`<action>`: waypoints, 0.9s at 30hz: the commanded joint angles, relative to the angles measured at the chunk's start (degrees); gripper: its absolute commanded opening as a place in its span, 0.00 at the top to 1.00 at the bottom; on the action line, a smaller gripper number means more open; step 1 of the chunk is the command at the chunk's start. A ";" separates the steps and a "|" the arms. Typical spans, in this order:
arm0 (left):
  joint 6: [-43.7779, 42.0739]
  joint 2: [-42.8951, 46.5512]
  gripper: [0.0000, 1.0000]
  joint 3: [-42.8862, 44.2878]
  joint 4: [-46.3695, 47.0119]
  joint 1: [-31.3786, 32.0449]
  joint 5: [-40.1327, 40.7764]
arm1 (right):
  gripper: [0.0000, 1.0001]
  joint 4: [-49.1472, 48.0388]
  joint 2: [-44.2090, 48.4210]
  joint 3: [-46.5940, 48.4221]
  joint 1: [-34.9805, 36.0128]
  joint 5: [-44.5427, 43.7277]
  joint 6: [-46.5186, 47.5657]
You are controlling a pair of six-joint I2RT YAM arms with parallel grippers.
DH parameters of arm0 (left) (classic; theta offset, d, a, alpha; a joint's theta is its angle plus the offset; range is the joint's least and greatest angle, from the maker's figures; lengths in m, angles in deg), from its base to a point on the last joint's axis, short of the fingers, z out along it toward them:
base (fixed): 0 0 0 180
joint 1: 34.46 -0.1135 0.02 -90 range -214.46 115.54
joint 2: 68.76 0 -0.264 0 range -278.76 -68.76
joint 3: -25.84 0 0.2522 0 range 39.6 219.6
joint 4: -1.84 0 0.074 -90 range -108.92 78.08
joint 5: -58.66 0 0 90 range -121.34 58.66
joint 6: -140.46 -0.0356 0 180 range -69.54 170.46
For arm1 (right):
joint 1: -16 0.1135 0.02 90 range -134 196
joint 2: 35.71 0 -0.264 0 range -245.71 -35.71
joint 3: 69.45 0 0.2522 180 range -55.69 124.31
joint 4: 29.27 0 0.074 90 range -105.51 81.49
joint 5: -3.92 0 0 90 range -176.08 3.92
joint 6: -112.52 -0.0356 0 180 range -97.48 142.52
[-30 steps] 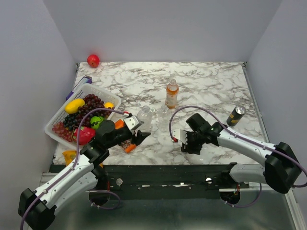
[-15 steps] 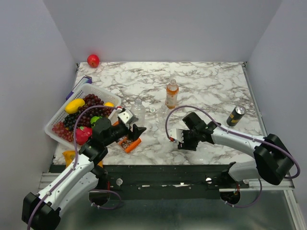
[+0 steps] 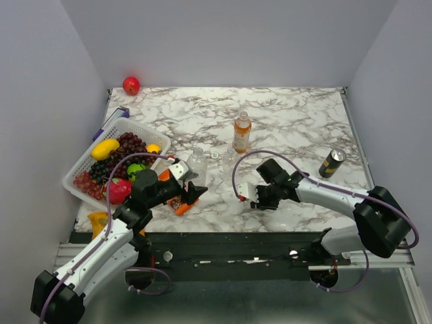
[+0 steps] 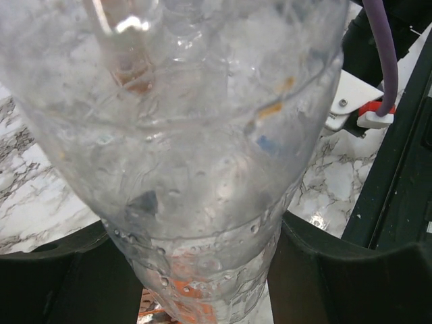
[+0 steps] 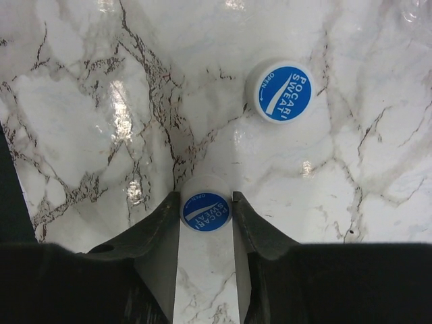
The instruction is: Screw on the bottle caps
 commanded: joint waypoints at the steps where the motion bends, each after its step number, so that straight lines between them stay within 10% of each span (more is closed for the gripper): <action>1: -2.80 0.34 1.00 -2.07 4.58 -0.22 -5.09 | 0.71 1.97 -0.13 -0.40 -0.72 0.00 1.95; 12: -6.23 -3.87 1.00 -5.33 12.32 10.50 -8.79 | 0.82 35.88 13.59 31.63 -0.63 9.66 -12.01; 27: -19.16 -12.32 1.00 -8.32 15.23 11.73 -14.23 | 0.81 47.43 -0.55 62.53 13.16 13.81 -8.34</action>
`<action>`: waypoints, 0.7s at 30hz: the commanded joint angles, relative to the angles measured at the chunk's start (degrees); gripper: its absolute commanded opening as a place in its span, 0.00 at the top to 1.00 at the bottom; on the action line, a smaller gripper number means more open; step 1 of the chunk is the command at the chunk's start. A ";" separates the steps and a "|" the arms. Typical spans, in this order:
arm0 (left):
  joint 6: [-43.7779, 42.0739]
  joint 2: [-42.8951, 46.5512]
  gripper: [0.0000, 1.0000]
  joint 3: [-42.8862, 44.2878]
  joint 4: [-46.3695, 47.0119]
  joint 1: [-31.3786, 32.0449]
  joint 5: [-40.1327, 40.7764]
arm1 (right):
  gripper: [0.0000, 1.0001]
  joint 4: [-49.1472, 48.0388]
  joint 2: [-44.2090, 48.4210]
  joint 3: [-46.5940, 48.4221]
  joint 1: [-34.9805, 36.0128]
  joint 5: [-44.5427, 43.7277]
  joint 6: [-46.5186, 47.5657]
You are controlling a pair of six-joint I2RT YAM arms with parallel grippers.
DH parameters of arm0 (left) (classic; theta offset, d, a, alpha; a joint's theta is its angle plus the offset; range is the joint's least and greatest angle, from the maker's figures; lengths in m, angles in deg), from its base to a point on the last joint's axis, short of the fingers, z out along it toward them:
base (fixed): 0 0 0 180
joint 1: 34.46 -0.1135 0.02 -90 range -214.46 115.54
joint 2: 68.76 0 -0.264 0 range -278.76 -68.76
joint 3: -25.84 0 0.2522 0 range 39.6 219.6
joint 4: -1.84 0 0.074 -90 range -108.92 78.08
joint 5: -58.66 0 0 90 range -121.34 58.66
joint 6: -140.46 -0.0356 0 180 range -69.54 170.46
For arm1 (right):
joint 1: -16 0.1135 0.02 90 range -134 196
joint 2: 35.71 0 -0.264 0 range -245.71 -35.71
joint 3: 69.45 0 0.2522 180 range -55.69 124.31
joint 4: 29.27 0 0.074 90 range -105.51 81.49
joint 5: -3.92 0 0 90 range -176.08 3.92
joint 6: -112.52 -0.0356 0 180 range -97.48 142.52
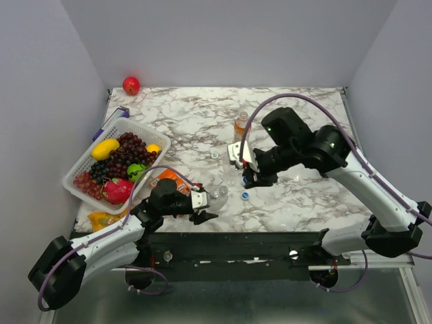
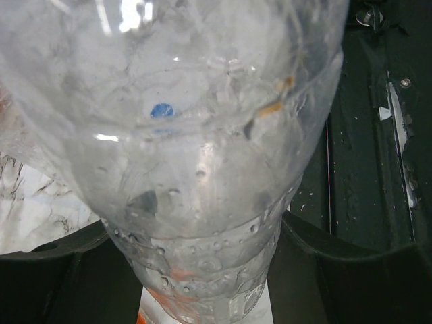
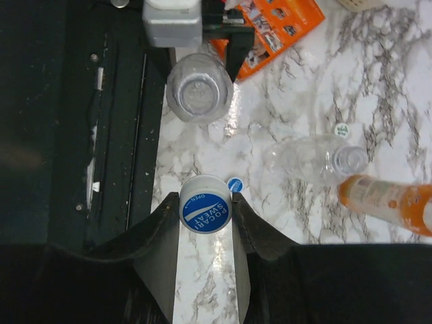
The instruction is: Screw on the bottle caps
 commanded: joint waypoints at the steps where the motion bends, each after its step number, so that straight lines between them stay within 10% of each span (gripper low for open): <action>1: -2.84 -0.52 1.00 -0.16 2.53 0.43 -2.87 | 0.81 3.58 -3.53 2.88 4.92 -0.57 2.59; 21: -3.19 0.80 1.00 0.72 0.33 1.31 -3.22 | 0.81 -5.83 -10.74 3.68 13.55 -9.64 1.19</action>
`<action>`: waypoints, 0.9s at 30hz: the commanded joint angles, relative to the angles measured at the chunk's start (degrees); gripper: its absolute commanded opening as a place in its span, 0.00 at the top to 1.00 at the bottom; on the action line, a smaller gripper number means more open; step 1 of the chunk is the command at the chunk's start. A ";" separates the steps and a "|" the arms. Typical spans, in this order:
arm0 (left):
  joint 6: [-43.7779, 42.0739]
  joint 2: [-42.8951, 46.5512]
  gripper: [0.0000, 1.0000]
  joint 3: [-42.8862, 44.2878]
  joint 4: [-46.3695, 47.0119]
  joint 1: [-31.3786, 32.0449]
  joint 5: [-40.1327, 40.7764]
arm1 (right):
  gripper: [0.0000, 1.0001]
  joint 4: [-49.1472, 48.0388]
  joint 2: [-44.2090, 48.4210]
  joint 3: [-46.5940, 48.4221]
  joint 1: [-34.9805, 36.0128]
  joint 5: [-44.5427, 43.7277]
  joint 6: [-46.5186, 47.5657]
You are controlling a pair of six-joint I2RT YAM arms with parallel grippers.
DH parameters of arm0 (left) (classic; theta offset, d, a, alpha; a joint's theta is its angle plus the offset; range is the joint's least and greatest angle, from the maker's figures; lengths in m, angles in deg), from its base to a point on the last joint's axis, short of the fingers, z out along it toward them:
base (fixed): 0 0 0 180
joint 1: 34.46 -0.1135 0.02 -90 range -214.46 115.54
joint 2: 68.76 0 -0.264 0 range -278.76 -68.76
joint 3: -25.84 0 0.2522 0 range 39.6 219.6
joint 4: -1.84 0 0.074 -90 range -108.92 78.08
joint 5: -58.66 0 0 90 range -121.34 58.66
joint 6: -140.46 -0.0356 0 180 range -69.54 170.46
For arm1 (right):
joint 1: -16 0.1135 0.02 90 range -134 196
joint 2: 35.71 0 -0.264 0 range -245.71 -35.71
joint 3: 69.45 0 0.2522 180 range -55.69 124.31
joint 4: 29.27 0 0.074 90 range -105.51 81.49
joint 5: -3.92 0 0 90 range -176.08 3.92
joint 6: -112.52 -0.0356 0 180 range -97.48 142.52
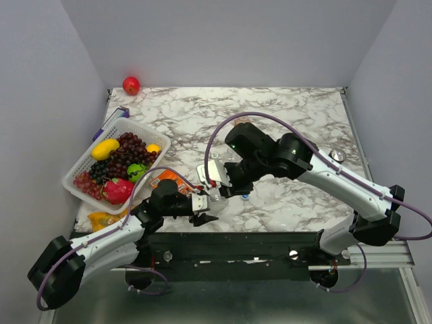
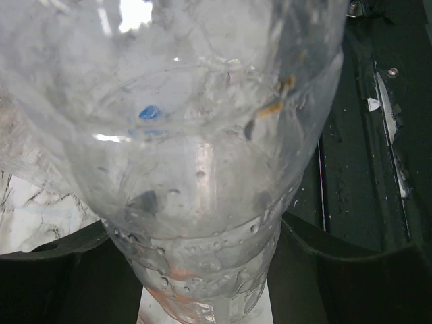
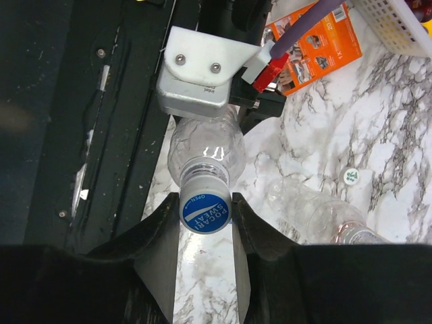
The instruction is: Screw on the bottle caps
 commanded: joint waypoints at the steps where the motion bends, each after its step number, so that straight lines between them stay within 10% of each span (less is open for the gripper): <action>1: -0.80 1.33 1.00 0.63 1.44 0.39 -1.67 | 0.81 -2.51 -0.78 1.23 0.83 -3.60 -0.10; 27: 1.92 2.29 1.00 0.36 4.43 -0.31 2.90 | 0.77 -0.57 2.65 -4.30 0.83 -0.88 2.45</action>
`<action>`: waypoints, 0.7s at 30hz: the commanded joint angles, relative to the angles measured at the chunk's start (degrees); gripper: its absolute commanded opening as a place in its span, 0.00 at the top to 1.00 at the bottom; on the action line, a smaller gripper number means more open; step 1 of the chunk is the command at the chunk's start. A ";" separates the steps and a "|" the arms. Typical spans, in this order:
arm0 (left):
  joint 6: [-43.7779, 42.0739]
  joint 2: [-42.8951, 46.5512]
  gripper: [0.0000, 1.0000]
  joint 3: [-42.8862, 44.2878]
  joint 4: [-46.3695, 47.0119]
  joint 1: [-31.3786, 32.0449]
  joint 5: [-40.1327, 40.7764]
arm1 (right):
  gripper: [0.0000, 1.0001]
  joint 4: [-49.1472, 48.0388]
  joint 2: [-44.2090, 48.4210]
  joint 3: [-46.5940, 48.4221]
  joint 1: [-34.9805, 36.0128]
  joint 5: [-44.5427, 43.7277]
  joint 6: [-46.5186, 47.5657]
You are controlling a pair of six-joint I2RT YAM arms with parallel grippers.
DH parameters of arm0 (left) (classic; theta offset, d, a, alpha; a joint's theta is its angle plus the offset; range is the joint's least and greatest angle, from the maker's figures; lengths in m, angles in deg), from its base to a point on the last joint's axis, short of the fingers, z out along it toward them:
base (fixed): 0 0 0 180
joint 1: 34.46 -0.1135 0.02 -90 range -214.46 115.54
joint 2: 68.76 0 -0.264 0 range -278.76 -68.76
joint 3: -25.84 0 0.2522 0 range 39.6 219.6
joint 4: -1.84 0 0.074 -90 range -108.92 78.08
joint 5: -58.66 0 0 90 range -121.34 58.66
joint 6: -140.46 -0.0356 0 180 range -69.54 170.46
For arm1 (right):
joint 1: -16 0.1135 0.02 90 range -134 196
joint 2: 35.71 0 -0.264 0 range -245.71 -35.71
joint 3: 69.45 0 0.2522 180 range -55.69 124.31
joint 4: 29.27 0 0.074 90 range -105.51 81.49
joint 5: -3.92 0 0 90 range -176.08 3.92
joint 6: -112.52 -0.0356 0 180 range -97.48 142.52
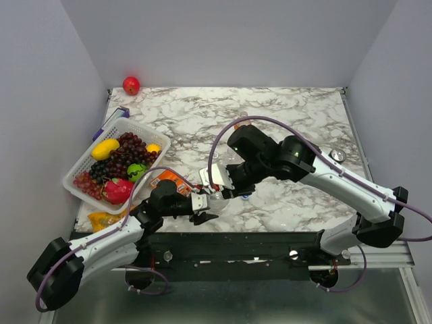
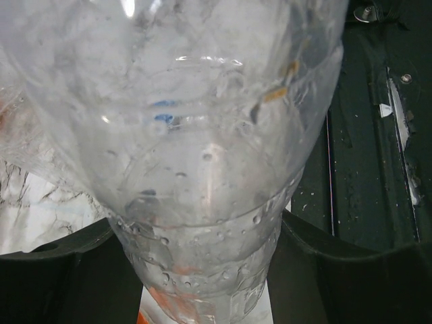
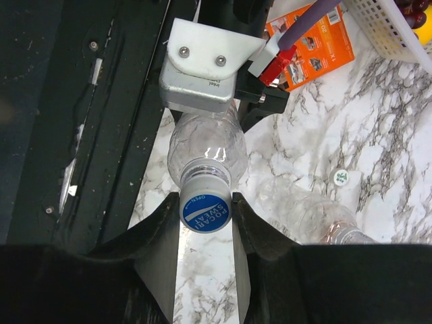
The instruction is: Screw on the bottle caps
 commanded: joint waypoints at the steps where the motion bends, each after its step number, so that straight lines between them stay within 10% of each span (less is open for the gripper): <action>1: 0.81 1.09 1.00 0.69 3.76 -0.25 0.45 | 0.77 -0.03 1.67 -2.98 0.57 -0.92 0.16; 21: 2.57 2.24 1.00 3.68 6.74 -0.25 6.86 | 0.77 -8.20 5.01 -11.33 0.39 -2.69 -9.33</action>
